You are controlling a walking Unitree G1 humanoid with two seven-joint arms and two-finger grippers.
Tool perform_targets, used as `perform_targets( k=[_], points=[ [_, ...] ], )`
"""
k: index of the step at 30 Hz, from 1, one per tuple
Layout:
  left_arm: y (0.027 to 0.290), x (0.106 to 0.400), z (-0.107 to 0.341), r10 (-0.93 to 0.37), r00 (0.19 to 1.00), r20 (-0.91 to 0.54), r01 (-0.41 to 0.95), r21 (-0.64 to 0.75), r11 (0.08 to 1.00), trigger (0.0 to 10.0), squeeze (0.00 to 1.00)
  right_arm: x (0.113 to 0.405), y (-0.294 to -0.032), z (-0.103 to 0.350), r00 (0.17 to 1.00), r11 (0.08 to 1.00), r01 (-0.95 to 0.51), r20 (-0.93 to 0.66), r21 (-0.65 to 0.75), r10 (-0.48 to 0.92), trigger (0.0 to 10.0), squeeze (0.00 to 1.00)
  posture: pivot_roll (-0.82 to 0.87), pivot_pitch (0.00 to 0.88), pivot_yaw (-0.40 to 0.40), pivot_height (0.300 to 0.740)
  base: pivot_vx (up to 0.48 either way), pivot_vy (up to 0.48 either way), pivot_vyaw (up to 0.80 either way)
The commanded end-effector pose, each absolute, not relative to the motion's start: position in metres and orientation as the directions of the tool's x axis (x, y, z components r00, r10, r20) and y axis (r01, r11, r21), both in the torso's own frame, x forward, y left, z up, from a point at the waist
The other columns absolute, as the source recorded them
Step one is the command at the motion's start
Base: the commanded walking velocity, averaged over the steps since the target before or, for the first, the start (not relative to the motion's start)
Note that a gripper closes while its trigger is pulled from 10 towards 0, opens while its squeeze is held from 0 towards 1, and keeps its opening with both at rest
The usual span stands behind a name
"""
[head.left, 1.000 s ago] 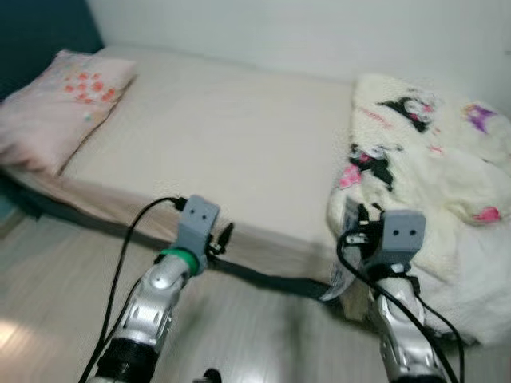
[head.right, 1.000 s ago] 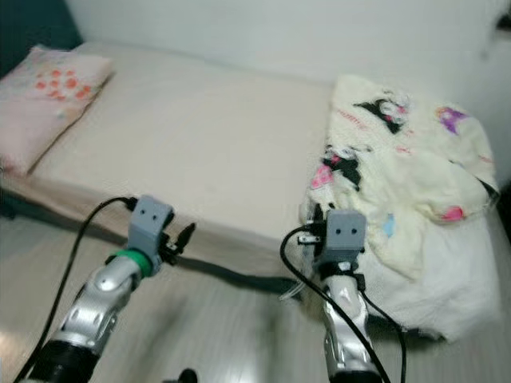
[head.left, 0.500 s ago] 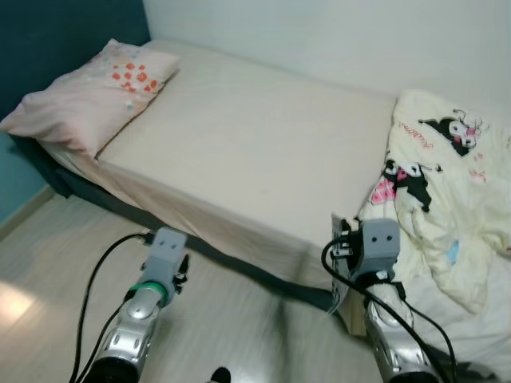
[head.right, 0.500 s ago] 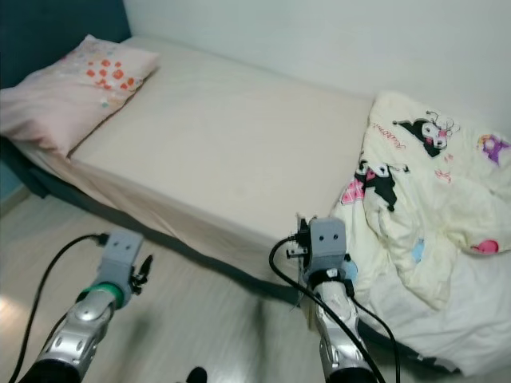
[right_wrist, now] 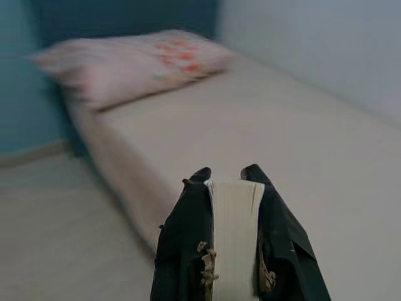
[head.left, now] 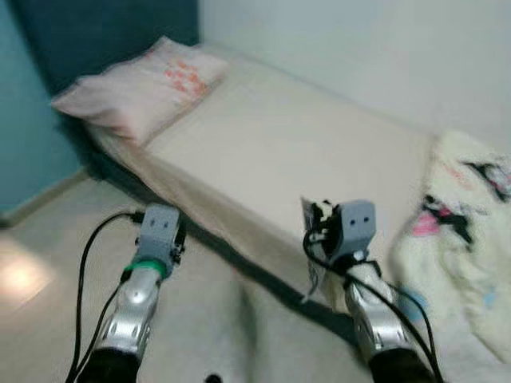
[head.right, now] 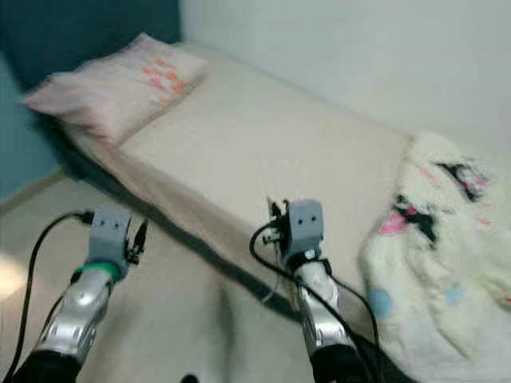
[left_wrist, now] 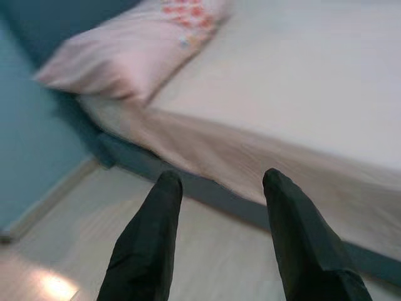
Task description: Clean up the room
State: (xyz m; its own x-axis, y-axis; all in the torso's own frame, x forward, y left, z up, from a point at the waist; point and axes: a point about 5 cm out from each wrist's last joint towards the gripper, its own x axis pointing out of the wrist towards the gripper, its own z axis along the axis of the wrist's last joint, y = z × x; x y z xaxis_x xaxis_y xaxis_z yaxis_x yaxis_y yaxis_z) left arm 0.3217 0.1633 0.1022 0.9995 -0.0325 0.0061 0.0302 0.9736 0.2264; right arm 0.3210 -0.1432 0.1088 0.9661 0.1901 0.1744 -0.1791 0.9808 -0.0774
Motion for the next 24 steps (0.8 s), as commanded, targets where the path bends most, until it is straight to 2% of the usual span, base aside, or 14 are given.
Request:
perform_targets(
  k=[1,8,9,11,12,15,24],
  points=[
    [0.161,0.319,0.096,-0.056,0.998,-0.021,0.06,0.238,0.969,10.0,0.0,0.318,-0.138,0.107,0.96,0.978,-0.196,0.191,-0.065,0.205,10.0,0.18,0.03,0.064,-0.051,0.74,0.0,0.0,0.69],
    [0.158,0.321,0.1,-0.07,0.998,-0.009,0.07,0.258,0.964,10.0,0.0,0.315,-0.14,0.104,0.961,0.979,-0.192,0.191,-0.061,0.2,10.0,0.18,0.03,0.07,-0.039,0.74,0.0,0.0,0.68],
    [0.156,0.321,0.102,-0.077,0.997,0.001,0.074,0.293,0.953,10.0,0.0,0.316,-0.143,0.103,0.967,0.984,-0.179,0.183,-0.022,0.18,10.0,0.14,0.03,0.073,-0.029,0.74,0.469,0.0,0.0],
    [0.155,0.322,0.103,-0.078,0.997,0.003,0.073,0.307,0.949,10.0,0.0,0.316,-0.144,0.103,0.968,0.985,-0.173,0.182,-0.008,0.172,10.0,0.14,0.03,0.073,-0.029,0.74,0.469,0.0,0.0],
    [0.154,0.322,0.103,-0.085,0.996,0.006,0.079,0.307,0.948,10.0,0.0,0.316,-0.144,0.103,0.968,0.985,-0.173,0.185,-0.003,0.17,10.0,0.06,0.03,0.074,-0.023,0.74,0.469,0.0,0.0],
    [0.151,0.322,0.104,-0.109,0.994,0.01,0.101,0.304,0.947,10.0,0.0,0.315,-0.144,0.103,0.968,0.986,-0.168,0.189,-0.007,0.166,10.0,0.0,0.02,0.076,-0.016,0.74,0.469,0.0,0.0],
    [0.149,0.324,0.105,-0.131,0.991,0.006,0.123,0.308,0.943,10.0,0.0,0.312,-0.142,0.101,0.968,0.987,-0.163,0.193,-0.003,0.161,10.0,0.0,0.01,0.081,-0.005,0.74,0.469,0.0,0.0]
  ],
)
